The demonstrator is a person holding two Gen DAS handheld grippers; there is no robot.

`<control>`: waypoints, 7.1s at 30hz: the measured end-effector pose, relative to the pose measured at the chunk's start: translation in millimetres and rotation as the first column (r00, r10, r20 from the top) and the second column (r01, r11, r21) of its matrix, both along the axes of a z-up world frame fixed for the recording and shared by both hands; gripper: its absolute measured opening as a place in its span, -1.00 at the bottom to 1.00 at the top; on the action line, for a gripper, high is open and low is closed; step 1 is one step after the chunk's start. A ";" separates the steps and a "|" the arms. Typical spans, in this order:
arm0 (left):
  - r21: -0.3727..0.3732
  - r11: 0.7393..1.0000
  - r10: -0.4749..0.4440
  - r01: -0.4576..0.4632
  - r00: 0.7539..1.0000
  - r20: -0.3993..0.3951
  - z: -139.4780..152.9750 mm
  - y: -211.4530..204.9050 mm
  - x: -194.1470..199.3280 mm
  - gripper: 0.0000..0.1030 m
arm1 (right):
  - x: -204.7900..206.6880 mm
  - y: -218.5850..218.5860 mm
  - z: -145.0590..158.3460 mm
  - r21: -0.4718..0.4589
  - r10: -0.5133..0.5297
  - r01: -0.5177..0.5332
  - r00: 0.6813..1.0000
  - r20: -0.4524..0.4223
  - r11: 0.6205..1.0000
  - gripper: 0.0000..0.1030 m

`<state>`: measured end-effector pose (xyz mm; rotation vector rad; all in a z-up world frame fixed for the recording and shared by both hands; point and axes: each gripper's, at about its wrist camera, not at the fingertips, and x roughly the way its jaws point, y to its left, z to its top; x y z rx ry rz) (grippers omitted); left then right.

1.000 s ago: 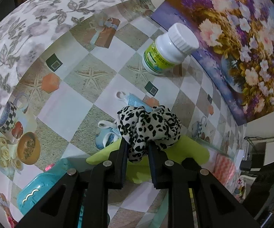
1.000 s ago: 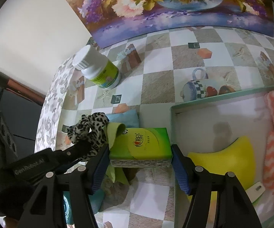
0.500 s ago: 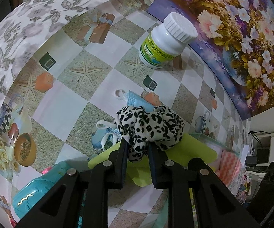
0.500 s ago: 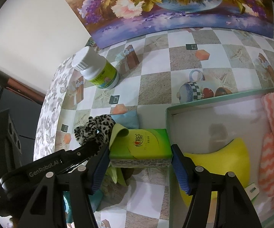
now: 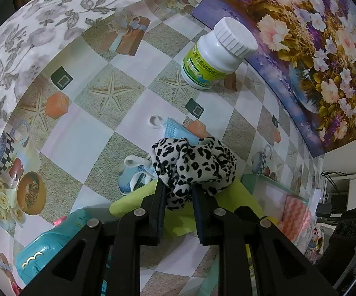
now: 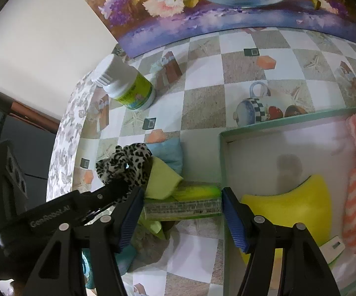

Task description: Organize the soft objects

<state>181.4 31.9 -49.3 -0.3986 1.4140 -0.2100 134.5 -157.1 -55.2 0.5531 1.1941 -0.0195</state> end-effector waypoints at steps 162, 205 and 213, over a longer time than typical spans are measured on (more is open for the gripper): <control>-0.098 0.969 -0.233 0.228 0.972 -0.040 44.4 -106.8 -114.7 0.09 | -111.3 -147.7 74.3 -0.340 -0.456 0.407 0.887 -0.073 0.848 0.40; 0.110 0.966 0.220 -0.234 0.968 0.124 49.0 102.3 -30.9 0.85 | -12.5 45.0 32.6 -0.248 0.053 -0.056 0.998 -0.016 0.967 0.71; 0.128 0.971 0.186 -0.200 0.976 0.115 43.7 89.3 -18.0 0.88 | 3.1 50.5 5.5 -0.194 0.054 -0.055 0.998 -0.013 0.979 0.71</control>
